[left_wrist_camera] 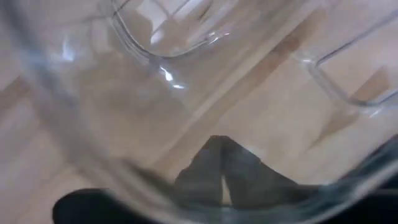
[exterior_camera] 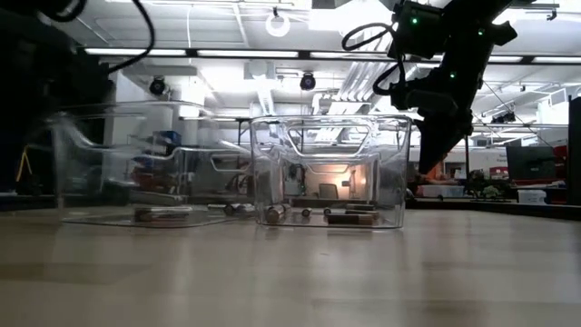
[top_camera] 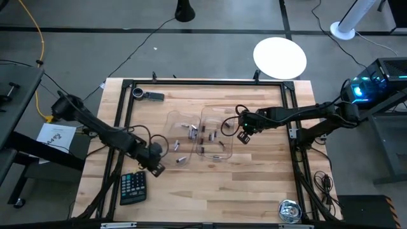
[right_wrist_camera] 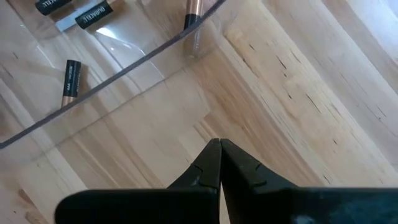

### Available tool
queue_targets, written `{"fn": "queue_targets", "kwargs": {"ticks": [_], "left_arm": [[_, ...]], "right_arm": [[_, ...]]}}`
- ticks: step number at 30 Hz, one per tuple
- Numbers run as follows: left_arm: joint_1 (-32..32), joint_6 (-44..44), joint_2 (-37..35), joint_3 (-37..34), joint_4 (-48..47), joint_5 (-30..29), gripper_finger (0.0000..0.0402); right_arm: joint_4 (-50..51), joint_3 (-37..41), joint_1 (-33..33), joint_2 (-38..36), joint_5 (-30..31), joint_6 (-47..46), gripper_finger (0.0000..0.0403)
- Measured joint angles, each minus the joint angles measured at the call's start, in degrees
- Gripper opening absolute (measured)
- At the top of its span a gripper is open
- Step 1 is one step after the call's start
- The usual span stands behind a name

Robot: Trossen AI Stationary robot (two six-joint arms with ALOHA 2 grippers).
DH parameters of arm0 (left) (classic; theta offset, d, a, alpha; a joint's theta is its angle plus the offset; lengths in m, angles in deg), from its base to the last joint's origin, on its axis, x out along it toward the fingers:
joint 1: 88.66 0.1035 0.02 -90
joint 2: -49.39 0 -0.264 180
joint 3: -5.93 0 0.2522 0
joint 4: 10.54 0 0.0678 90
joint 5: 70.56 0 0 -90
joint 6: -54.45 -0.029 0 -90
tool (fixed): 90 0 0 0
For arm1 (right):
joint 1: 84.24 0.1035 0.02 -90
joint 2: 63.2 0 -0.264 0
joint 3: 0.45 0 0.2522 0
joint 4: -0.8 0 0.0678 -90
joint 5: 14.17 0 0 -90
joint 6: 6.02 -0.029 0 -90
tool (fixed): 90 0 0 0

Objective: Sort batteries
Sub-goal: Move the transparent bins to the center of the table

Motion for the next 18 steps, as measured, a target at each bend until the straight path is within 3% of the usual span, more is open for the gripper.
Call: {"fn": "queue_targets", "kwargs": {"ticks": [6, 10, 18], "left_arm": [[4.5, -8.0, 3.7, 0.0, 11.3, -0.3, 0.0000], [8.4, -11.8, 5.3, 0.0, 16.7, -0.4, 0.0000], [12.3, -16.3, 5.2, 0.0, 17.9, 1.2, 0.0000]], "right_arm": [[-0.2, 0.0, 0.0, 0.0, -0.3, 0.1, 0.0000], [-1.1, 0.0, 0.3, 0.1, -3.8, 0.1, 0.0000], [-0.5, 0.0, 4.2, 0.2, -4.7, -0.2, 0.0000]]}}
